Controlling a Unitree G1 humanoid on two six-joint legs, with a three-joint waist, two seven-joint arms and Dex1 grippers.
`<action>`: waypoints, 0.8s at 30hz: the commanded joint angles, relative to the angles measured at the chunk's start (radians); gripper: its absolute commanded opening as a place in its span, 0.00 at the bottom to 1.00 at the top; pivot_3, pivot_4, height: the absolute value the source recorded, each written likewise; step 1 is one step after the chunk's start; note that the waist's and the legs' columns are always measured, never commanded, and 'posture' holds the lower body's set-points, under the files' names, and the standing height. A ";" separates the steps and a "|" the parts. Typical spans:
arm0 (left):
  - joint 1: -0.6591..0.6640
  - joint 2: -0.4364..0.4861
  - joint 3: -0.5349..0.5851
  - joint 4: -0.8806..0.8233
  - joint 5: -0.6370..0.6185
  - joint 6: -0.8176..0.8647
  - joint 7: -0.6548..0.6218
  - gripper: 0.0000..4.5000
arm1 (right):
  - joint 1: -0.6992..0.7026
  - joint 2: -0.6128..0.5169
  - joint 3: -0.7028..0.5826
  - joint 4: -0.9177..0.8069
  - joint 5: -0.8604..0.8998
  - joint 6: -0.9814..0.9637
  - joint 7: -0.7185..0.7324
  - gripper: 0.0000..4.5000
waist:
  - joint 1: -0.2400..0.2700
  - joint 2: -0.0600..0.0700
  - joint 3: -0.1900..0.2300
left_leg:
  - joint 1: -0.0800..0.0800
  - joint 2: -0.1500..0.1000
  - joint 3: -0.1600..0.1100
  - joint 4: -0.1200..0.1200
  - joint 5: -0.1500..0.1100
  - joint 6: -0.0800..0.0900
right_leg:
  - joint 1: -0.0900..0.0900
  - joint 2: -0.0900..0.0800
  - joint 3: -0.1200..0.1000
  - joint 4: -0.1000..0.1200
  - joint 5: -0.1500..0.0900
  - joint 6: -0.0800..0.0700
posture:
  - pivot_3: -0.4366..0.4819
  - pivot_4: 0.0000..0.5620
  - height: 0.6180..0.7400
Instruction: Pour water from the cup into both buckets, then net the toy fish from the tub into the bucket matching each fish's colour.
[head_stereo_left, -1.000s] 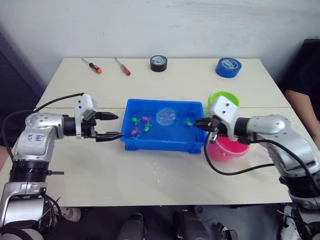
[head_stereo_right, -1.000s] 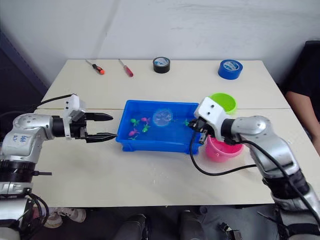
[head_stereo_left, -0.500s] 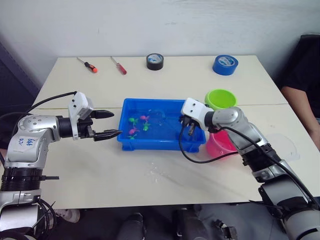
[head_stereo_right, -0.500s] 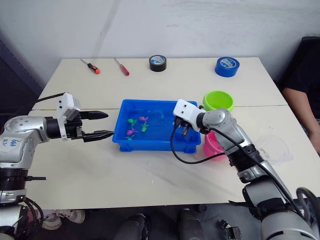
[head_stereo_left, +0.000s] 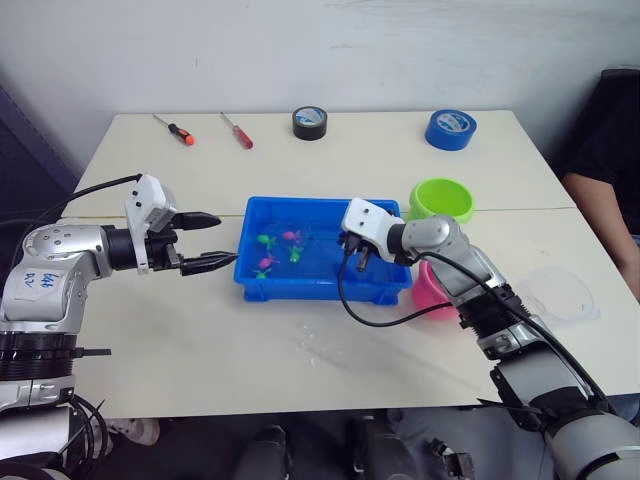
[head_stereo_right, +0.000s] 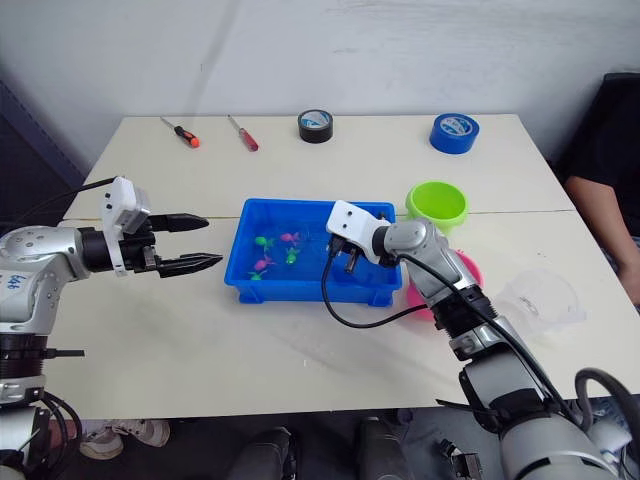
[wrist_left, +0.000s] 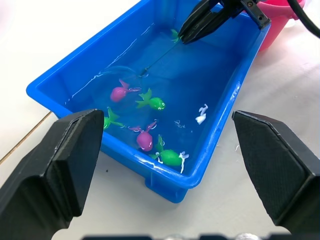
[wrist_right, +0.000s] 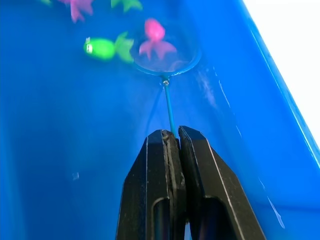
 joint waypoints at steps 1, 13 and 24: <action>-0.030 -0.009 -0.002 0.008 -0.010 -0.021 -0.004 0.99 | -0.014 -0.007 -0.068 -0.083 0.039 0.060 0.013 0.00 | 0.000 0.000 0.000 | 0.000 0.000 0.000 0.000 0.000 0.000 | 0.000 0.000 0.000 0.000 0.000 0.000 | 0.48 0.27 0.97; -0.187 -0.146 -0.089 0.095 -0.058 -0.017 -0.098 0.99 | 0.208 -0.139 -0.330 -0.677 0.317 0.609 0.057 0.00 | 0.012 0.000 0.000 | -0.006 0.000 -0.003 0.002 0.000 0.000 | -0.002 0.000 -0.003 0.000 0.000 0.000 | 0.48 0.27 0.97; -0.350 -0.323 -0.218 0.192 -0.067 -0.037 -0.256 0.99 | 0.626 -0.322 -0.901 -1.242 0.510 0.915 0.031 0.00 | 0.035 0.000 0.000 | -0.010 -0.001 -0.002 0.002 0.000 0.002 | -0.004 0.000 -0.002 -0.001 0.001 0.001 | 0.48 0.27 0.97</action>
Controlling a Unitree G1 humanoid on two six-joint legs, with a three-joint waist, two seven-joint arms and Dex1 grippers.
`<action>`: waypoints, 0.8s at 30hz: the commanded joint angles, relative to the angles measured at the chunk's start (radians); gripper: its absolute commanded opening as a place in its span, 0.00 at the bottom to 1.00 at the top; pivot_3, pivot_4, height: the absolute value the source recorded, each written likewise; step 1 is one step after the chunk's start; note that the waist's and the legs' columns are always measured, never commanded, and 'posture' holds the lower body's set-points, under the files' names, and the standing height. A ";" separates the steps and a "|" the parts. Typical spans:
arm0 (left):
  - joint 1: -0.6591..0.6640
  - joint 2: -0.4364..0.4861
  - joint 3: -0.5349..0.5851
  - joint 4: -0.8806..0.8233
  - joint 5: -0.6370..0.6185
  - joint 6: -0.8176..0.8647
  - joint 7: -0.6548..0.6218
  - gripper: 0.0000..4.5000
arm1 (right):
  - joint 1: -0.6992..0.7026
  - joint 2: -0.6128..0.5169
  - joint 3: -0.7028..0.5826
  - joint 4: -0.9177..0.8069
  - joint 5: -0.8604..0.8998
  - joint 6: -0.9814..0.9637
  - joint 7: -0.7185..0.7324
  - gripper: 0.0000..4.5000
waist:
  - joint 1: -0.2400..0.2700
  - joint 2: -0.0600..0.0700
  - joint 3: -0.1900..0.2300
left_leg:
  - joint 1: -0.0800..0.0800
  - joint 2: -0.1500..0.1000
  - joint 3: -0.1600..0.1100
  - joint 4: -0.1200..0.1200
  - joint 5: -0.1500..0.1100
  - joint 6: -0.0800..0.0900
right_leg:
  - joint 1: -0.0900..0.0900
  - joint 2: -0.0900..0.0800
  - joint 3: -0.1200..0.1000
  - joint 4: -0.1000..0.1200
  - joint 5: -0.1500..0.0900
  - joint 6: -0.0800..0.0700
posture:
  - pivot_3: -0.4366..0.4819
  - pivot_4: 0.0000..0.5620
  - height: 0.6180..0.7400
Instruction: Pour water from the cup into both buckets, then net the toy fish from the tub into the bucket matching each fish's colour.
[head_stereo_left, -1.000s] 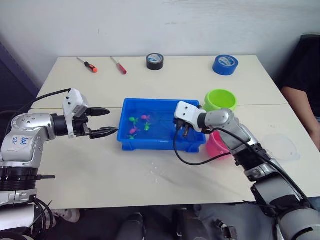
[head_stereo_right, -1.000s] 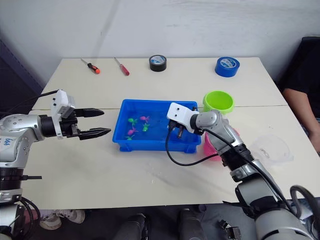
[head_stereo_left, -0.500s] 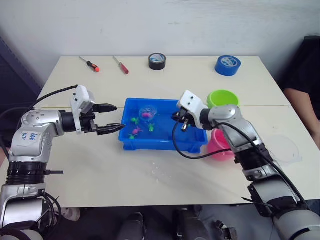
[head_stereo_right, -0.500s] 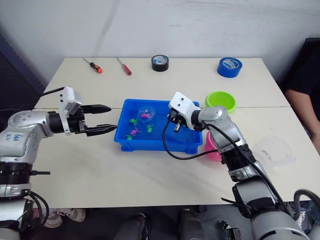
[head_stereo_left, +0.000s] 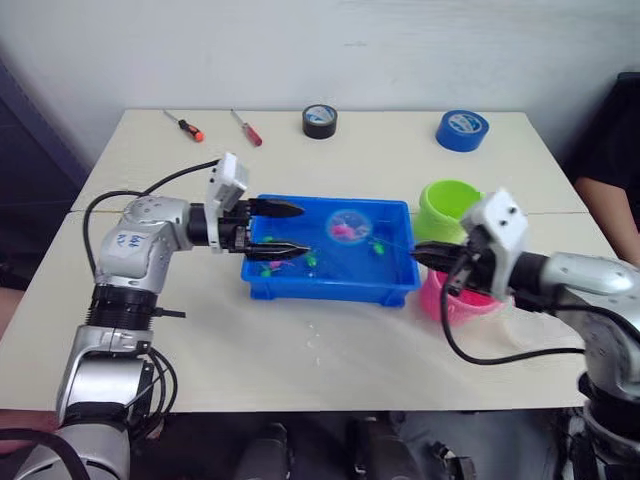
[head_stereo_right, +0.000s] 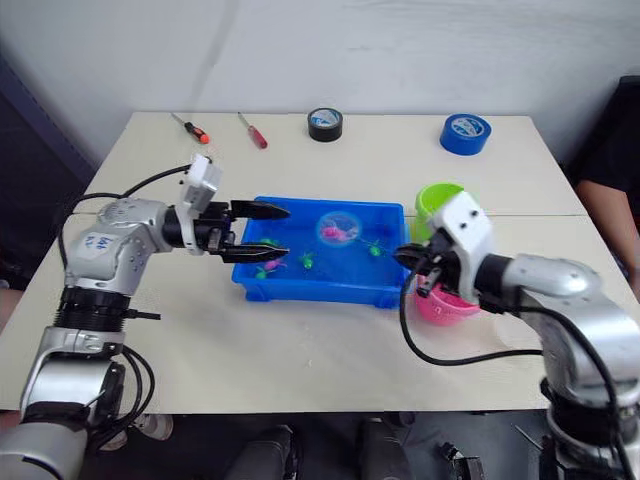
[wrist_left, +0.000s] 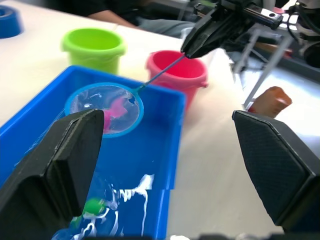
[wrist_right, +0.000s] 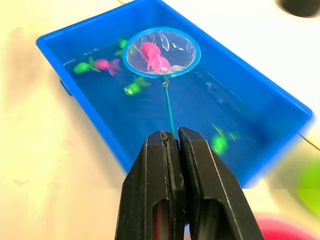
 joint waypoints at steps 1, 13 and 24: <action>-0.048 -0.031 -0.024 0.014 -0.016 -0.024 -0.063 0.99 | 0.111 -0.048 -0.251 -0.170 0.056 0.082 0.025 0.00 | 0.006 0.000 0.000 | 0.000 0.000 0.000 0.000 0.000 0.000 | 0.000 0.000 0.000 0.000 0.000 0.000 | 0.48 0.27 0.97; -0.149 -0.148 -0.080 0.178 0.032 -0.147 -0.158 0.99 | 0.677 -0.075 -0.672 -0.298 -0.037 -0.210 0.083 0.00 | 0.022 0.000 0.000 | 0.005 -0.002 0.002 0.000 -0.001 0.007 | 0.005 0.000 0.003 -0.003 0.001 0.002 | 0.48 0.27 0.97; -0.190 -0.190 -0.073 0.274 0.074 -0.227 -0.171 0.99 | 1.050 -0.049 -0.487 -0.083 -0.762 -1.319 -0.169 0.00 | 0.002 0.000 0.000 | 0.013 -0.004 0.006 -0.001 -0.001 0.006 | 0.010 0.000 0.006 -0.003 0.001 0.004 | 0.48 0.27 0.97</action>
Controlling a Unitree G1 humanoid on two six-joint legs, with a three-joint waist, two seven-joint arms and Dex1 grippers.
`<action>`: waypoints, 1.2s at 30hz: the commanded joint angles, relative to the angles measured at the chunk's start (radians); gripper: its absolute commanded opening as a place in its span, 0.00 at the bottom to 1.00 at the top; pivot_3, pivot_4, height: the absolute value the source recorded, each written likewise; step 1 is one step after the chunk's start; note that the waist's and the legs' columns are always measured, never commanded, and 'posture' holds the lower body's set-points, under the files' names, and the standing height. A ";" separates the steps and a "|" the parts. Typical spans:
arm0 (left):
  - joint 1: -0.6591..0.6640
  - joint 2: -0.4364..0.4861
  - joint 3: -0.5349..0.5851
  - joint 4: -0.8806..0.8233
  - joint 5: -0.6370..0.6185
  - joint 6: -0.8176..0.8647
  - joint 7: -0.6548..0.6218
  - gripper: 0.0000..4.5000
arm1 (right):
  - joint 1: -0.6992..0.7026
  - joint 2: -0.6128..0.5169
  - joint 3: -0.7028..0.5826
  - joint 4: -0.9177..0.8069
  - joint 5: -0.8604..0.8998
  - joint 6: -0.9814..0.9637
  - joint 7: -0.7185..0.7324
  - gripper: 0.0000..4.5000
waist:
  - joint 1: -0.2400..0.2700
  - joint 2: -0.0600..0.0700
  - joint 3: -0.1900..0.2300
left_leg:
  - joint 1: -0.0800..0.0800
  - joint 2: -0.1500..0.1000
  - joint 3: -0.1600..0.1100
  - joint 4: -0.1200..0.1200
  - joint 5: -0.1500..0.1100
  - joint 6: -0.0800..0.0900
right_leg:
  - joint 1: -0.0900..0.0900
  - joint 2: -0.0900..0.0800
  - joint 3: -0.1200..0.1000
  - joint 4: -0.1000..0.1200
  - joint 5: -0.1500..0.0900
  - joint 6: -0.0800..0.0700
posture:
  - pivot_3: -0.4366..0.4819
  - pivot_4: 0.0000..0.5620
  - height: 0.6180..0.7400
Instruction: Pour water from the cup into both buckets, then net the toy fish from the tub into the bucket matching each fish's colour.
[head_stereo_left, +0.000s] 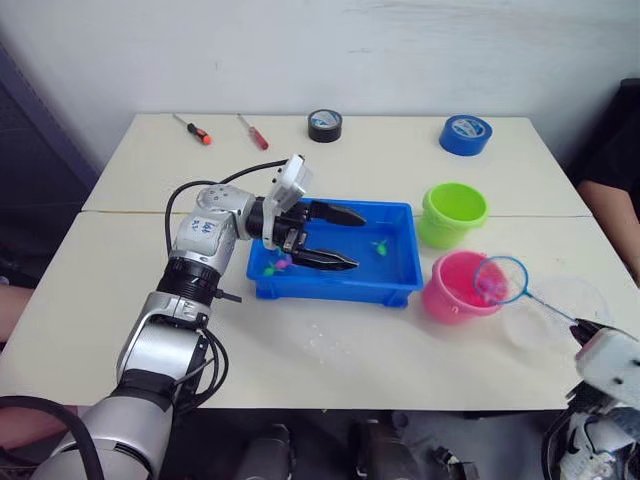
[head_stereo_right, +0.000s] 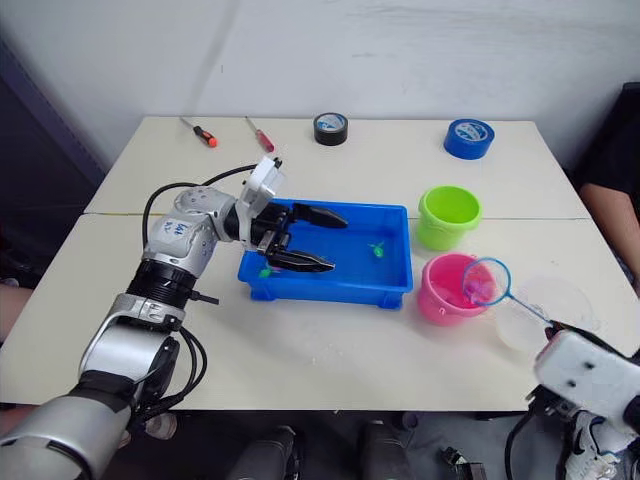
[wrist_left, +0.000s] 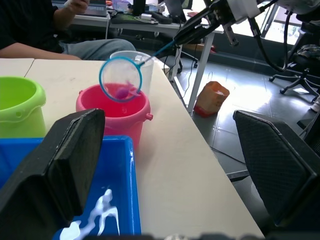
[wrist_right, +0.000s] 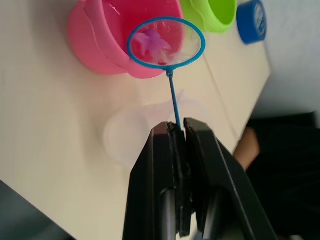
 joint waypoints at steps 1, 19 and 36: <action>-0.035 -0.005 0.009 0.001 0.007 -0.025 -0.010 0.99 | 0.017 -0.038 -0.017 0.061 -0.202 -0.274 -0.083 0.00 | -0.004 0.000 0.000 | 0.000 0.000 -0.001 0.000 0.001 -0.002 | 0.000 0.000 0.000 0.000 0.000 0.000 | 0.48 0.27 0.97; 0.023 0.126 0.035 0.053 0.077 -0.052 0.034 0.99 | -0.415 -0.133 0.186 0.100 0.244 0.126 0.042 0.00 | -0.022 0.000 0.000 | 0.007 0.003 -0.003 0.000 0.001 -0.002 | 0.008 0.001 -0.001 0.000 0.000 -0.001 | 0.48 0.27 0.97; 0.333 0.490 0.148 -0.250 0.111 0.011 0.154 0.99 | -1.309 -0.004 1.117 0.563 0.318 0.483 0.128 0.00 | -0.014 0.000 0.001 | -0.004 0.002 -0.005 0.000 0.001 -0.004 | -0.005 -0.002 -0.003 0.001 -0.001 -0.003 | 0.48 0.27 0.97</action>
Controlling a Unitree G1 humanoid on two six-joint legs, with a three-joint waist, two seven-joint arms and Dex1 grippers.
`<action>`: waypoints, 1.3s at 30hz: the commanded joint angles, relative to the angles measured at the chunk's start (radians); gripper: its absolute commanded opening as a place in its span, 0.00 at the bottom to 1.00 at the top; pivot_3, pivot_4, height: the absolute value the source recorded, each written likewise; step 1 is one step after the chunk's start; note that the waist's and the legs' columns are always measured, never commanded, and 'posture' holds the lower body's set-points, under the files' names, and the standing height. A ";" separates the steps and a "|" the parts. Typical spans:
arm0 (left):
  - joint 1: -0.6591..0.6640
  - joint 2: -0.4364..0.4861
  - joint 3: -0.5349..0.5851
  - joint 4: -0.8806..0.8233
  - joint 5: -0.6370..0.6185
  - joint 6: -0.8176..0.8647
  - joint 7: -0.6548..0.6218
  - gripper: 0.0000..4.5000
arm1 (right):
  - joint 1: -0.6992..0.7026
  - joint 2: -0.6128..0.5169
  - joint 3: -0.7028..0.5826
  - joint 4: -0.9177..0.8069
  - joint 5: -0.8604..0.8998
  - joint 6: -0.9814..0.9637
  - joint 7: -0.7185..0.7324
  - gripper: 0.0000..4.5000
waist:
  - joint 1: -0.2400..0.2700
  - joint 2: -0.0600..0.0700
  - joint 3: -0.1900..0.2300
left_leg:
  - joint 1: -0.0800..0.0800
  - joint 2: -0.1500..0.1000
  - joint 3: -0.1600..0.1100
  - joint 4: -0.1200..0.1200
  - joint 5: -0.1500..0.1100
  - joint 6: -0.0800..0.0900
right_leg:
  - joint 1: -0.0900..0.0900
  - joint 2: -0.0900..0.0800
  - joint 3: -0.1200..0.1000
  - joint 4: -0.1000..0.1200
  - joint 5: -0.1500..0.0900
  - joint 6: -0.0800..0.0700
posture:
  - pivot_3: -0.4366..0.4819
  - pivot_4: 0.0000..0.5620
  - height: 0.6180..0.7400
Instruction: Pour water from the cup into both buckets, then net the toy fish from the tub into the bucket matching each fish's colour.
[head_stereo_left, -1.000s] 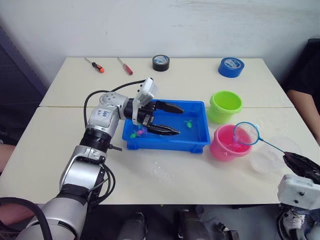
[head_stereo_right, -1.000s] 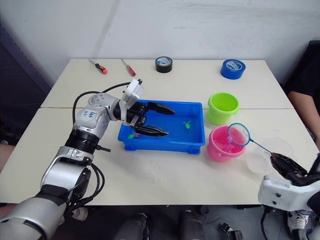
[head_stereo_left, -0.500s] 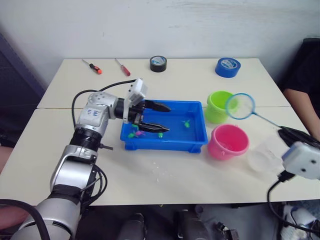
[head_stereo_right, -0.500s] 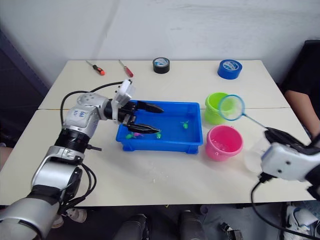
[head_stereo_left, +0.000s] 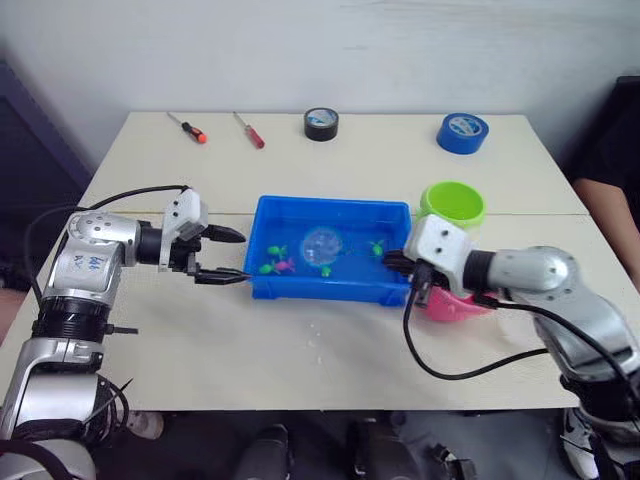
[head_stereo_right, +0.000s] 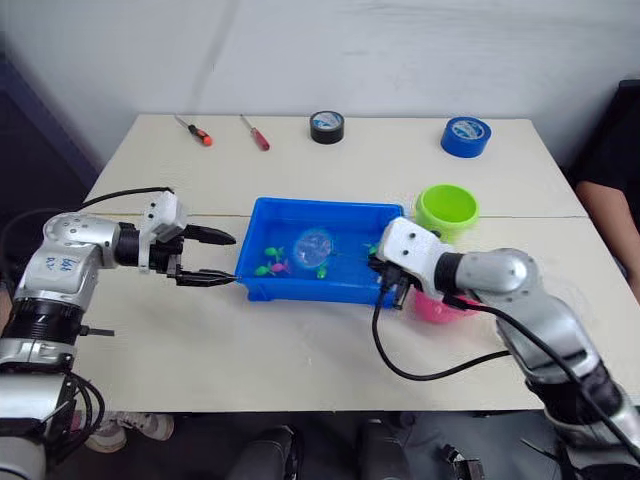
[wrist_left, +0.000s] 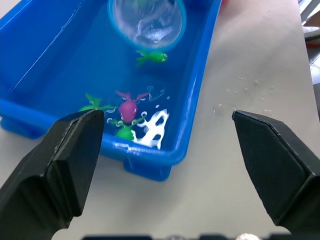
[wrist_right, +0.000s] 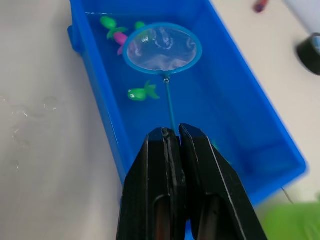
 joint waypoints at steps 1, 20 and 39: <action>0.030 0.032 0.050 -0.100 -0.028 0.037 0.028 0.99 | -0.082 0.031 0.081 0.106 -0.074 -0.075 0.024 0.00 | 0.003 0.000 0.000 | 0.000 0.000 0.000 0.000 0.000 0.000 | 0.000 0.000 0.000 0.000 0.000 0.000 | 0.48 0.27 0.97; 0.107 0.039 0.084 -0.239 -0.074 0.125 0.106 0.99 | -0.144 0.121 0.170 0.299 -0.260 -0.254 0.066 0.00 | -0.011 0.000 0.000 | -0.003 0.000 0.000 0.000 0.001 -0.001 | -0.003 0.001 -0.001 0.002 0.000 0.000 | 0.48 0.27 0.97; 0.085 0.040 0.070 -0.164 -0.060 0.080 0.076 0.99 | -0.206 0.223 0.187 0.400 -0.301 -0.256 0.060 0.00 | -0.022 0.000 0.000 | -0.002 0.000 0.000 0.000 0.001 -0.002 | -0.003 0.001 -0.001 0.003 0.000 0.000 | 0.48 0.27 0.97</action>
